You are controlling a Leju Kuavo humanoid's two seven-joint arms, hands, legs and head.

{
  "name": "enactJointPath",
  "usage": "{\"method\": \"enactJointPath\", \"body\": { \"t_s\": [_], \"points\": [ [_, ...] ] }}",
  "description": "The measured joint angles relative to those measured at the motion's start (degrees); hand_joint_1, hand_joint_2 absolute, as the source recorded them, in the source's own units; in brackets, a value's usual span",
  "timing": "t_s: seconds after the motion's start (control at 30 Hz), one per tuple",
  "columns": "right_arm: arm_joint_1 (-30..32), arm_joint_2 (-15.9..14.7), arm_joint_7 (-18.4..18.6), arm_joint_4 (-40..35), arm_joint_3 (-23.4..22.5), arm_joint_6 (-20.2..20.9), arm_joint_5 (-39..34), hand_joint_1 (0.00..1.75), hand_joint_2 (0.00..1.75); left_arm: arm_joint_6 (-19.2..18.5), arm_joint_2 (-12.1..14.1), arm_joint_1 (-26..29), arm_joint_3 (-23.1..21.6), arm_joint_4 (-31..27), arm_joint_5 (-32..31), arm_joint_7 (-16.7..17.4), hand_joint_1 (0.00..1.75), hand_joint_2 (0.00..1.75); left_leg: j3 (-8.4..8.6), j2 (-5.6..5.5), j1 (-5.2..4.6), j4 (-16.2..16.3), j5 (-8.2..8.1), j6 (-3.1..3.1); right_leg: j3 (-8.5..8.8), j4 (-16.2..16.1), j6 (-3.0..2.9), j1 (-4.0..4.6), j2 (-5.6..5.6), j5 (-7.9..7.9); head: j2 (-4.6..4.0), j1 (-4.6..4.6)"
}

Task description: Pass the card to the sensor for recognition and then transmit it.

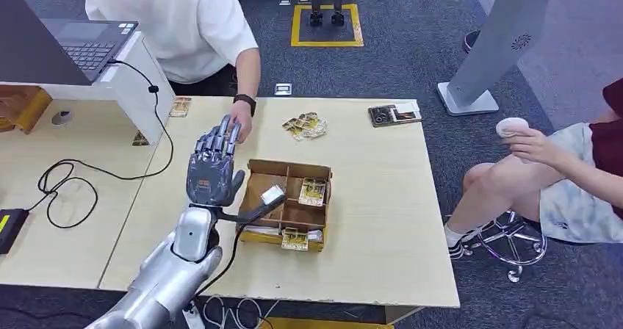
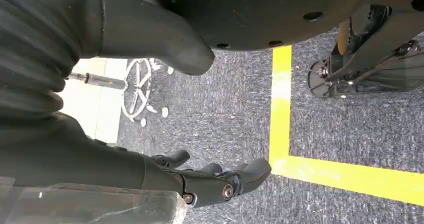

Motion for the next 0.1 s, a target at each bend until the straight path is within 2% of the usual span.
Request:
{"method": "enactJointPath", "body": {
  "t_s": [0.1],
  "points": [
    [0.03,0.00,0.00,0.02,0.00,-0.02,-0.04,0.00,1.75,0.00,0.20,1.50,0.00,-2.93,1.01,-1.47,0.00,1.75,-0.01,0.00,0.00,0.00,0.00,0.00,0.00,0.00,0.00,0.00,0.00,0.00,0.00,0.00]
  ]
}}
